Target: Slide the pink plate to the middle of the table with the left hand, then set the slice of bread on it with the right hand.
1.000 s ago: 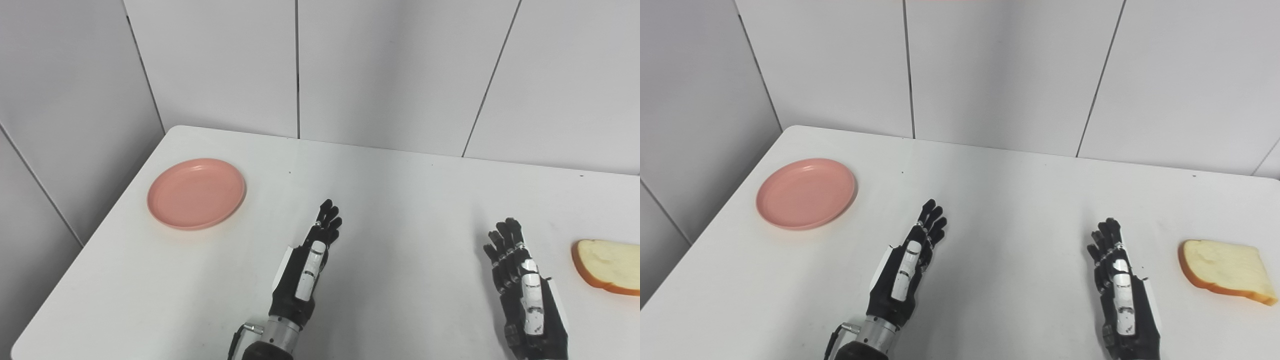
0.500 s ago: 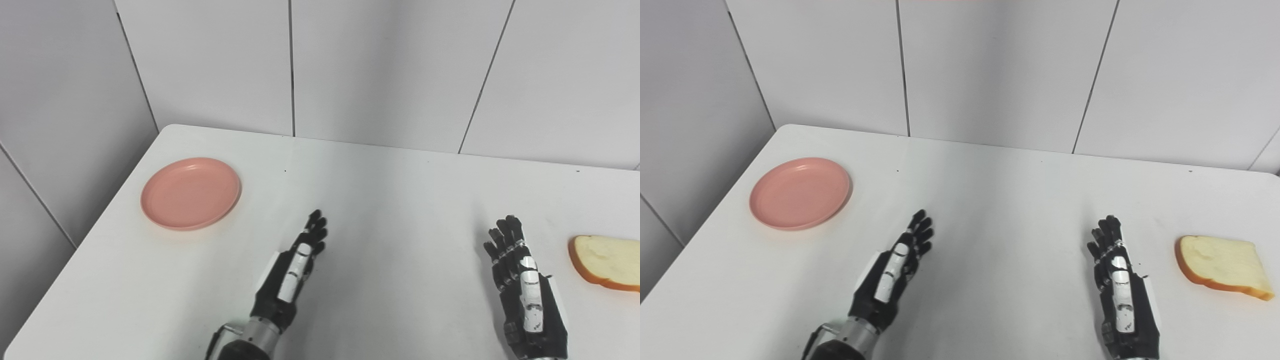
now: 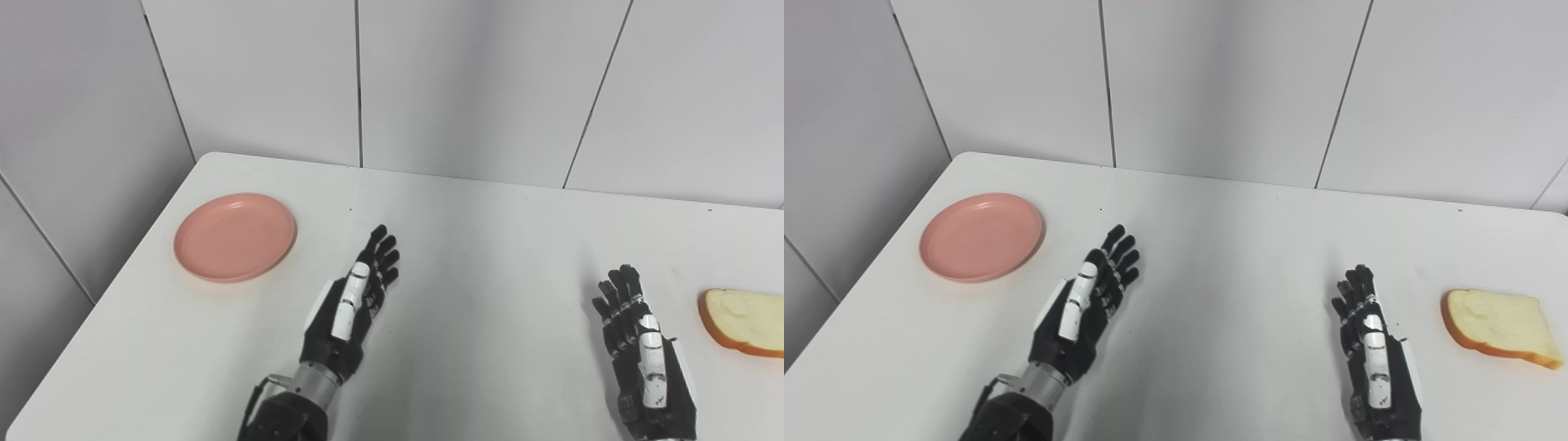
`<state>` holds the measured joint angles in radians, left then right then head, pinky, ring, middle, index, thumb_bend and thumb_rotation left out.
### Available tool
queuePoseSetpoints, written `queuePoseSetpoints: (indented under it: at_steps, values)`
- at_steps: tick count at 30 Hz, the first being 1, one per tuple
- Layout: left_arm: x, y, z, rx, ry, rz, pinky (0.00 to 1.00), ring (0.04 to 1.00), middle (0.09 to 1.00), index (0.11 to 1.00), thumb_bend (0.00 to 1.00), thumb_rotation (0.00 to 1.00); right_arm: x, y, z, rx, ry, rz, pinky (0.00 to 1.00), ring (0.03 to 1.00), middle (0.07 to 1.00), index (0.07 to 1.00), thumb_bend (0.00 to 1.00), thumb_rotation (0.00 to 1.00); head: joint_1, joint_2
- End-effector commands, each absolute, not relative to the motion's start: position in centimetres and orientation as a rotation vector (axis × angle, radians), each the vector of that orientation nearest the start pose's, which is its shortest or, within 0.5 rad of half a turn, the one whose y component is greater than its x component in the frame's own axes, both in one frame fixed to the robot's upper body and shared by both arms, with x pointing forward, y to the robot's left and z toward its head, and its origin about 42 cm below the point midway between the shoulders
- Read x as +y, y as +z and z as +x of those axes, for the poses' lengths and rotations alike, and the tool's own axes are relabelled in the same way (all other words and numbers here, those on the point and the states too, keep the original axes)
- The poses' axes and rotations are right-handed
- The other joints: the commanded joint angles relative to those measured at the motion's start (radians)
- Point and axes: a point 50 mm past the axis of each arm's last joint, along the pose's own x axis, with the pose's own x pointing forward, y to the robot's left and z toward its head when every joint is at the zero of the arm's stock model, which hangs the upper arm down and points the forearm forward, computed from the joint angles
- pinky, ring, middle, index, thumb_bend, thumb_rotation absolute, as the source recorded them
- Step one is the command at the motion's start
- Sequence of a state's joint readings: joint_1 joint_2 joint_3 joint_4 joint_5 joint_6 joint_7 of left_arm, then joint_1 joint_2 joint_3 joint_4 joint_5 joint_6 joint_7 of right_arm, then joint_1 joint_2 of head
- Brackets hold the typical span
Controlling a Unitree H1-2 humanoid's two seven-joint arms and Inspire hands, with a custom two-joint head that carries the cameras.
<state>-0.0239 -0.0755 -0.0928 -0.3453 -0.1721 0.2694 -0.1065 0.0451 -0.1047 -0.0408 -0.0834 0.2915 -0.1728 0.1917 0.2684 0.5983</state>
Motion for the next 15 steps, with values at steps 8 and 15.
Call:
queuePoseSetpoints:
  at_steps: [8, 15]
  values:
    - [18.5, 23.3, 29.6, -0.242, -0.271, -0.166, 0.98, 0.968, 0.960, 0.962, 0.45, 1.00, -24.4, 9.2, 24.7, -0.128, 0.129, 0.197, 1.00, 1.000, 1.000, 0.999, 0.40, 0.97, 0.006, -0.006]
    - [21.5, 26.0, 31.9, -0.313, -0.252, -0.100, 1.00, 0.952, 0.940, 0.938, 0.47, 1.00, -24.4, 9.2, 24.6, -0.128, 0.133, 0.208, 1.00, 1.000, 1.000, 0.999, 0.40, 0.97, 0.013, -0.008]
